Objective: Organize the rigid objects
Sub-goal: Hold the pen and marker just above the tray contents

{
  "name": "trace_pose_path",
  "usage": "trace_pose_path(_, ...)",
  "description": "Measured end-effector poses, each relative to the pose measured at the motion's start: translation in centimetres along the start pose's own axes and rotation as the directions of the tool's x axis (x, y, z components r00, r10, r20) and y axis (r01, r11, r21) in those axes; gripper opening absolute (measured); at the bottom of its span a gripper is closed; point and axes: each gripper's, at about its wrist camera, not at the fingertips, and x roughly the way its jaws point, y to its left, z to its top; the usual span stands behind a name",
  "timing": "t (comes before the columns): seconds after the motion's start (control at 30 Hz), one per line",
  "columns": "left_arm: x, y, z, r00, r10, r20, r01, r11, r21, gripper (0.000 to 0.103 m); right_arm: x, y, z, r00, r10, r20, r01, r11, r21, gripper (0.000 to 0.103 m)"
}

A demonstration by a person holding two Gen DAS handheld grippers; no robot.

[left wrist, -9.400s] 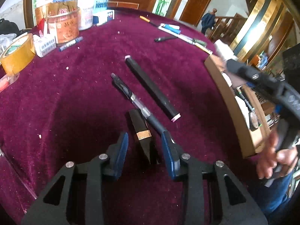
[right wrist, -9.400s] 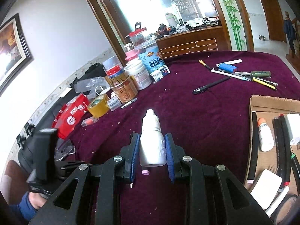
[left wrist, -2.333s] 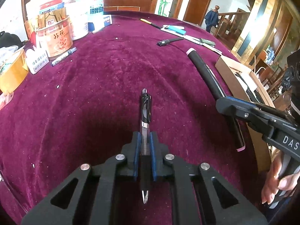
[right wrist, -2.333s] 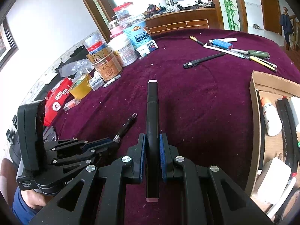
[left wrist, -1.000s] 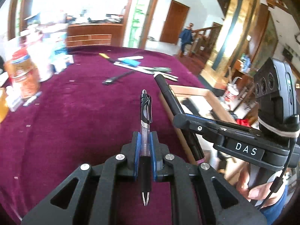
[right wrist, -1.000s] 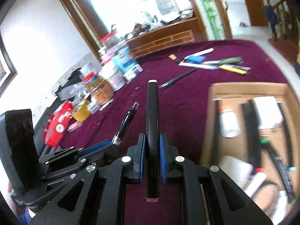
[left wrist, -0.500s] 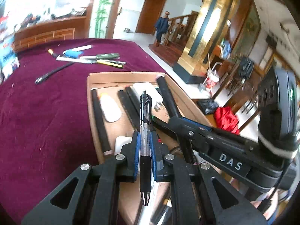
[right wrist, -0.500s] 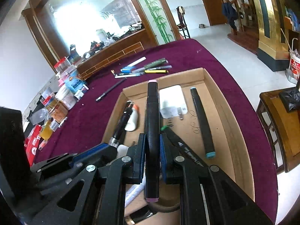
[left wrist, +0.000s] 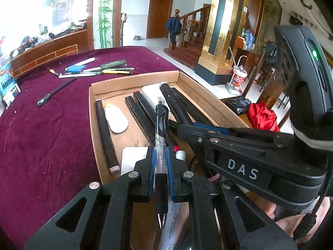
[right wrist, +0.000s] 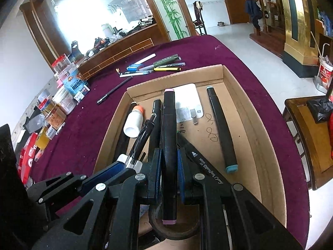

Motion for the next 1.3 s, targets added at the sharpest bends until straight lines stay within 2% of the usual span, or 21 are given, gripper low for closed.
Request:
trace_pose_path(0.4,0.1,-0.4,-0.2,0.998,0.052,0.018,-0.053,0.998,0.046,0.008,0.1,0.3,-0.1,1.0,-0.019,-0.011,0.018,1.0,-0.01,0.013)
trace_pose_path(1.3,0.3,-1.2,-0.6,0.995,0.1,0.028,-0.102,0.99,0.095,0.008,0.4,0.8,-0.4,0.998,-0.059,-0.024,0.058,0.997,-0.042,0.013)
